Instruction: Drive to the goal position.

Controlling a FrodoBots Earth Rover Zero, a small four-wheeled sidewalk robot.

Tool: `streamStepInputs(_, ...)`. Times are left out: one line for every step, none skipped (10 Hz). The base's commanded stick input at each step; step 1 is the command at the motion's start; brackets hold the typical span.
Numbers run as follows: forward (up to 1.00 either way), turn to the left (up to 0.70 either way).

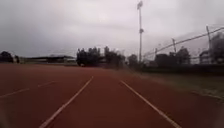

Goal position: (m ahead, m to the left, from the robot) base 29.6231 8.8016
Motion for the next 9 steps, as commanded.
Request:
streamStepInputs(0.7, -0.35)
streamStepInputs(0.7, -0.35)
streamStepInputs(0.7, -0.35)
streamStepInputs(0.7, -0.35)
streamStepInputs(0.7, -0.35)
streamStepInputs(0.7, -0.35)
streamStepInputs(0.7, 0.0)
streamStepInputs(0.7, 0.0)
streamStepInputs(0.7, 0.0)
